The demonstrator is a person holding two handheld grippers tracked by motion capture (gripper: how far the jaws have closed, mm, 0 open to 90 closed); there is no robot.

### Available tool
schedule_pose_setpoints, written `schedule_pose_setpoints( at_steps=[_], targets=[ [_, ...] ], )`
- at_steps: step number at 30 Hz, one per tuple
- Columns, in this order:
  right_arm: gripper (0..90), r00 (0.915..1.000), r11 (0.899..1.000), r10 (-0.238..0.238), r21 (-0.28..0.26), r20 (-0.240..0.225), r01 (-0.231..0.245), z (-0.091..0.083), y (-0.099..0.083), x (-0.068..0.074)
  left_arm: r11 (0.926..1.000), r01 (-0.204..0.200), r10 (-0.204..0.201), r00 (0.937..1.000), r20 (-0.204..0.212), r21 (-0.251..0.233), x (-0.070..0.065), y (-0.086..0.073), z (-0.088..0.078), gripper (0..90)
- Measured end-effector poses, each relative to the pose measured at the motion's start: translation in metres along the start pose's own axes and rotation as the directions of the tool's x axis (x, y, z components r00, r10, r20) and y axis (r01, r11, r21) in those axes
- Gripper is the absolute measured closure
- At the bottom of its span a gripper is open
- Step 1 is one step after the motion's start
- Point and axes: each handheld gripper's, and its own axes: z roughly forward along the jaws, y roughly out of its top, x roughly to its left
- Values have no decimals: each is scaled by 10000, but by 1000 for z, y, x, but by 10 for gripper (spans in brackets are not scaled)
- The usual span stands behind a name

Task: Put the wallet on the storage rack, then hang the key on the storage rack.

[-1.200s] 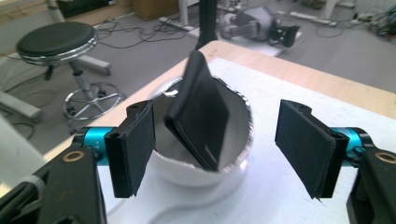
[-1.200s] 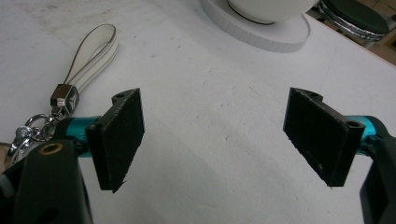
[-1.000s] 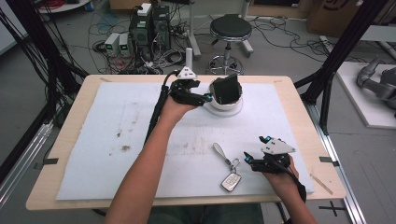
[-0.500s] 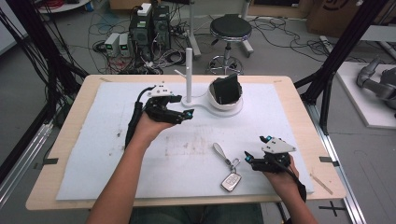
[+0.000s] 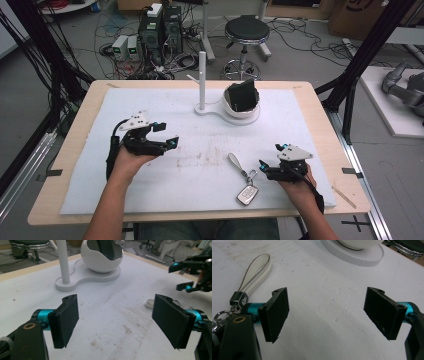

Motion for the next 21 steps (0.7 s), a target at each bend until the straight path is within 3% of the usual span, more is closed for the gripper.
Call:
schedule_pose_setpoints(
  at_steps=[8,13,21],
  targets=[
    [207,9999,9999,131,-59,-110,-131,6,3,-3,9995,-289,289,9996,-60,-122,-1,-13,-27,193],
    [206,9993,9995,329,-27,-169,-329,8,1,-6,9993,-373,375,9985,-397,44,0,-19,-27,190],
    [206,9981,9981,564,-219,-253,-569,1,2,-5,9982,-594,595,9976,-366,59,-4,-16,-23,190]
  ],
)
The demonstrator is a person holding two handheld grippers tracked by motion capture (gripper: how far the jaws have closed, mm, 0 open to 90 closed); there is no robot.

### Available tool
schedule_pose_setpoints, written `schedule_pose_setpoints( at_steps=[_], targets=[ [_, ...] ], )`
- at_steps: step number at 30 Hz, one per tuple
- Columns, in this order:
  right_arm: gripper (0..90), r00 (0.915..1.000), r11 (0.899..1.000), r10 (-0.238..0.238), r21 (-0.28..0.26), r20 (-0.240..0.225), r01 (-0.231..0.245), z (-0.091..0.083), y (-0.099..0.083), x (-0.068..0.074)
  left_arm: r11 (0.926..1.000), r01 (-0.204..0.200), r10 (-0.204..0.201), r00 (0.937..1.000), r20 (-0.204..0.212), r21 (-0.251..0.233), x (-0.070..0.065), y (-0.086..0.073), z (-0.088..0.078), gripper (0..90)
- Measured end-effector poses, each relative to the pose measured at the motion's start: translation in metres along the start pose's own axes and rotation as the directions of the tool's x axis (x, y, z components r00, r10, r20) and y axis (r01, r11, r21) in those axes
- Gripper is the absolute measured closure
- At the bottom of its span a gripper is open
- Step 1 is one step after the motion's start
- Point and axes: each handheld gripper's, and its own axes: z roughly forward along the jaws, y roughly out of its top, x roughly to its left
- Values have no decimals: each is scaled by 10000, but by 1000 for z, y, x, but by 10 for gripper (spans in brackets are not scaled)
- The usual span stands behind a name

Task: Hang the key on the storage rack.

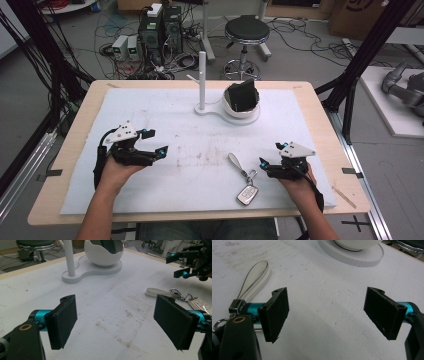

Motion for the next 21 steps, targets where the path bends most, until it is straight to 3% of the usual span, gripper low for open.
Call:
schedule_pose_setpoints(
  at_steps=[10,14,21],
  targets=[
    [206,9997,9999,-115,-7,-221,115,6,7,8,9998,193,-192,9997,-124,90,7,-7,-2,186],
    [206,9987,9993,-376,-36,-335,375,7,10,13,9997,154,-145,9987,-481,194,9,-9,-3,187],
    [206,9968,9994,-333,-24,-723,332,12,13,21,9995,296,-284,9969,-737,147,11,-12,-9,186]
  ],
)
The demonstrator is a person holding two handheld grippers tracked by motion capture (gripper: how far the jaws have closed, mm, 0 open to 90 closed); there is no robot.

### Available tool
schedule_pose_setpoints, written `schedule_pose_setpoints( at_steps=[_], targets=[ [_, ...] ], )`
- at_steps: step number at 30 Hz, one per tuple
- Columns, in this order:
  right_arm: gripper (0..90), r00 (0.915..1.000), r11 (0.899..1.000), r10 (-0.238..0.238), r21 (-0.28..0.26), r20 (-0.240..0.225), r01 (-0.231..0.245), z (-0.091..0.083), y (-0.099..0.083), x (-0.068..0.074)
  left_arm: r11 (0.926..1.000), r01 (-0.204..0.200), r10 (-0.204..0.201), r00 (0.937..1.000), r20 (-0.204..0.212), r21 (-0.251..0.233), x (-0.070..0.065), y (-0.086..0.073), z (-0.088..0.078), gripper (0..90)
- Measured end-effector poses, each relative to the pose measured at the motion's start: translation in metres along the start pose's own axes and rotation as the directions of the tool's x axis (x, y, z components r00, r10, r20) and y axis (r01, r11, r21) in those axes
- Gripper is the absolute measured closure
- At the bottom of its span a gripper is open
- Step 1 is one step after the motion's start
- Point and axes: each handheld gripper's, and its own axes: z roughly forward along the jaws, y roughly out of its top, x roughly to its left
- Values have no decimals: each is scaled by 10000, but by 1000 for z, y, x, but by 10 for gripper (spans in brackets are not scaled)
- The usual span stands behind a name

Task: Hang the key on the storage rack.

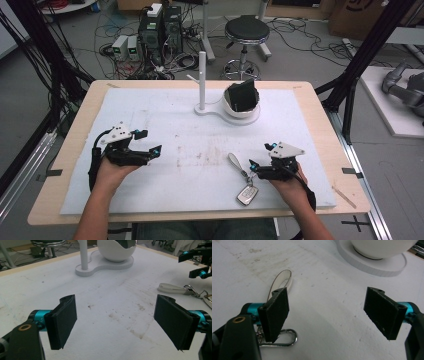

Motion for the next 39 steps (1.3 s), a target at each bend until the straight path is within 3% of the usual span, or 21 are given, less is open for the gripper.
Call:
schedule_pose_setpoints(
  at_steps=[5,7,12,19,25,31,39],
  targets=[
    [206,9988,9998,-140,151,-469,147,8,5,10,10000,-2,2,10000,-8,90,1,-2,2,187],
    [206,9956,9986,-346,378,-874,381,13,7,18,9999,-24,24,10000,-11,133,0,-2,2,186],
    [223,9907,9950,-476,807,-1273,581,18,6,25,9999,-7,7,10000,-24,126,1,-3,1,186],
    [405,9761,9831,-556,1592,-2101,902,21,-1,28,9999,-11,12,10000,-56,124,0,-3,2,187],
    [592,9665,9840,-49,1707,-2567,503,19,-2,28,10000,13,-14,9999,161,23,-1,-1,4,187],
    [799,9630,9832,-283,1664,-2681,752,16,-1,28,10000,8,-9,9998,179,79,-1,-1,6,186],
    [820,9600,9882,-142,1423,-2797,561,15,0,25,10000,71,-74,9992,389,70,-1,-1,8,187]
  ],
)
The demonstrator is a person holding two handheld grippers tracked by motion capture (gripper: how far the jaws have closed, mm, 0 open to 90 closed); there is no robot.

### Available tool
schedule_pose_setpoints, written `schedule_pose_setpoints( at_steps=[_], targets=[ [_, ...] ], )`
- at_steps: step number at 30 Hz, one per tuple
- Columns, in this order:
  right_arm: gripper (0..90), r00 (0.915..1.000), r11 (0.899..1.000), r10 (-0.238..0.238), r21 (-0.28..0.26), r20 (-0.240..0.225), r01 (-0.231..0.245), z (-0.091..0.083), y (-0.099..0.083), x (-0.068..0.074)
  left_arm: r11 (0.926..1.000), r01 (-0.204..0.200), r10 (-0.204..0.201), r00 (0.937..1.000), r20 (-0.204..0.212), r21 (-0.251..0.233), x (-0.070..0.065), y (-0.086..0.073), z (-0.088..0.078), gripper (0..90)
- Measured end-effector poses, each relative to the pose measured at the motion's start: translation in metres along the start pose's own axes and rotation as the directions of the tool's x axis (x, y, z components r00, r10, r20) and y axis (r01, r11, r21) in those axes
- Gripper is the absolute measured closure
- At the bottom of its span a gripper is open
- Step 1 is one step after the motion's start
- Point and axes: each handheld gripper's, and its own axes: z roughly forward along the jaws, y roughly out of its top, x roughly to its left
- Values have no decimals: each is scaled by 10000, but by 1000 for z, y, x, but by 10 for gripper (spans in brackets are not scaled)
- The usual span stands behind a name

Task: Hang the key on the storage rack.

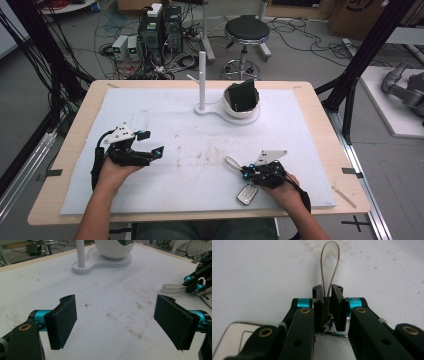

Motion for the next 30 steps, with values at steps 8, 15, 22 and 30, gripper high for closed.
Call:
schedule_pose_setpoints(
  at_steps=[8,15,22,30],
  targets=[
    [822,9974,9918,704,-1063,-126,-714,-7,10,-9,9997,74,-66,9993,364,-212,0,3,3,187],
    [823,9971,9873,530,-1525,550,-440,-17,34,-17,9999,-49,56,9988,496,-144,-4,5,7,186],
    [822,9924,9767,509,-2130,1116,-262,-19,63,-24,9999,-99,100,9997,213,-47,-4,4,5,187],
    [823,9879,9708,397,-2399,1496,-27,-22,103,-38,9999,-159,159,9999,-36,-16,-3,2,3,187]
  ],
)
